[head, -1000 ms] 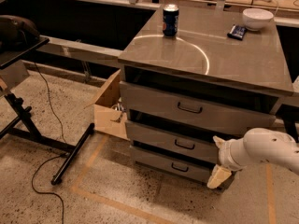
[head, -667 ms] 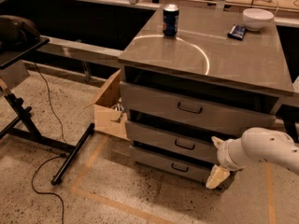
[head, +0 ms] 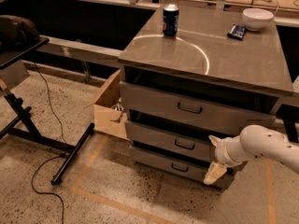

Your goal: Open middle drawer

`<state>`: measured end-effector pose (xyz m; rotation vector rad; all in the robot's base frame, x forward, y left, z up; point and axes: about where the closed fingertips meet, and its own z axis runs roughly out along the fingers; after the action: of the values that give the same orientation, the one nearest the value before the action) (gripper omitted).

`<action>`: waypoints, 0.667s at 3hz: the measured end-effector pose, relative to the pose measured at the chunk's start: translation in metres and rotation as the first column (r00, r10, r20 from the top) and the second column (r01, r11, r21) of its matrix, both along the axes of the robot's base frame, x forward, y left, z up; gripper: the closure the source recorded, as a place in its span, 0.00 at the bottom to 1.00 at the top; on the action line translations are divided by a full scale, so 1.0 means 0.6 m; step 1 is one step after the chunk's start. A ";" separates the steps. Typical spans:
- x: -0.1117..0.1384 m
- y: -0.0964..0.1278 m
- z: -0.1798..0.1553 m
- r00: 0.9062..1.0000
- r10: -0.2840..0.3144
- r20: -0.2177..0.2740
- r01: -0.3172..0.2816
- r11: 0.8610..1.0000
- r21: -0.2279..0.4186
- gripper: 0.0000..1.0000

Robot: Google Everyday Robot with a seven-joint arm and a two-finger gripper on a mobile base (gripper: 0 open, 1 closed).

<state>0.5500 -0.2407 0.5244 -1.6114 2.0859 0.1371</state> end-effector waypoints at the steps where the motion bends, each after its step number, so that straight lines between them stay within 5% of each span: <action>1: 0.020 0.003 -0.039 1.000 0.003 -0.025 -0.002 0.999 0.033 0.00; 2: 0.046 0.016 -0.064 1.000 0.011 -0.017 -0.010 0.999 0.054 0.00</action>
Offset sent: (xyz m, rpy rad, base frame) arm 0.0499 0.0152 -0.0534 0.0758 -0.0034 0.0138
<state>0.5779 -0.2314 0.4857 -1.5945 2.0692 0.2090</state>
